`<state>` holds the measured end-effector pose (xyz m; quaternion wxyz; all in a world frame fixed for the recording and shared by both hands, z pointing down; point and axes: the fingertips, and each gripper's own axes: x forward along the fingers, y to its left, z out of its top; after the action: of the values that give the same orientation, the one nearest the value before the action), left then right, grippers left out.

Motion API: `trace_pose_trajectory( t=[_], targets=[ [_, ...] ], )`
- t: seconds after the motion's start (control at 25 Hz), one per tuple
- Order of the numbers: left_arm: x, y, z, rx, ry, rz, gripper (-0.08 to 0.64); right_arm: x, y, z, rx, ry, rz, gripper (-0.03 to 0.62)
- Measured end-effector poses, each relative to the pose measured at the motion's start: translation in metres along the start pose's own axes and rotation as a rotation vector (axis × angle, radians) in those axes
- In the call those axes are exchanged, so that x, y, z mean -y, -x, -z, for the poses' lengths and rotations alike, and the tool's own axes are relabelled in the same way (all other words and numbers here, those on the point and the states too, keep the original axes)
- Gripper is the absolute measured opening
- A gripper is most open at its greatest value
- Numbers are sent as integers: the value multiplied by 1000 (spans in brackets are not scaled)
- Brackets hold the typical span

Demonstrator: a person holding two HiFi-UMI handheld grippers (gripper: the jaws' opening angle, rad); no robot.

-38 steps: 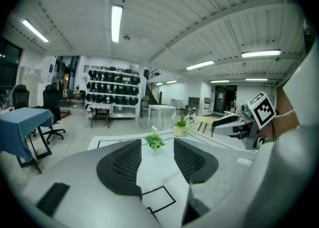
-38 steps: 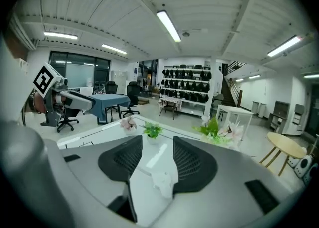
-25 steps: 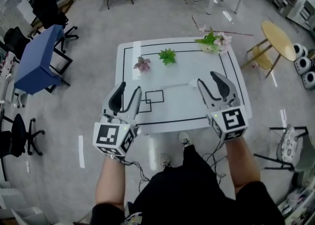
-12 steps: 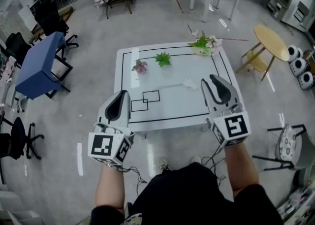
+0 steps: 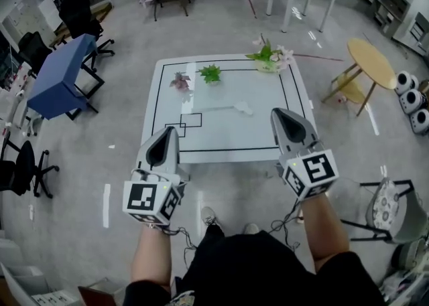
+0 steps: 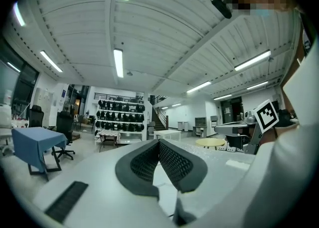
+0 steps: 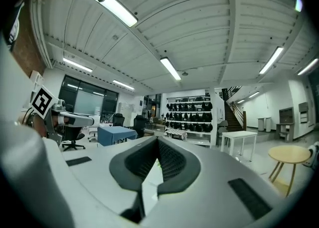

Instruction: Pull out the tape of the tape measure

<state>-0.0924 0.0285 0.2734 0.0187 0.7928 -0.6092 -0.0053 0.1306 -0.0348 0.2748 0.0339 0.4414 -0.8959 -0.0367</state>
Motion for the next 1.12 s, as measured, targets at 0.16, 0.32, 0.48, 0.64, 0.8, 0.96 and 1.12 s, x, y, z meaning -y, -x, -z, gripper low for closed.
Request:
trace_pose_trajectory(
  t=[0.16,0.32,0.48,0.64,0.8,0.96,1.12],
  targets=[
    [44,17,11,-28,-6,-40,3,6,34,13,-16,-14,-70,-3],
    [82,36,24,-54,9,-61,3,5,64,27,-35,-23,-130,-4],
    [108,55,37,-78,39,-87,3,-2,82,36,-49,-29,-189,-3],
    [126,66,49,-106,49,-104,3,-6,92,41,-60,-45,-225,-5],
    [133,71,61,-134,52,-107,3,-11,96,51,-67,-61,-241,-3],
    [136,72,65,-142,48,-110,3,-14,96,58,-83,-68,-249,-5],
    [137,70,69,-145,50,-106,3,-14,96,66,-88,-74,-256,-5]
  ],
)
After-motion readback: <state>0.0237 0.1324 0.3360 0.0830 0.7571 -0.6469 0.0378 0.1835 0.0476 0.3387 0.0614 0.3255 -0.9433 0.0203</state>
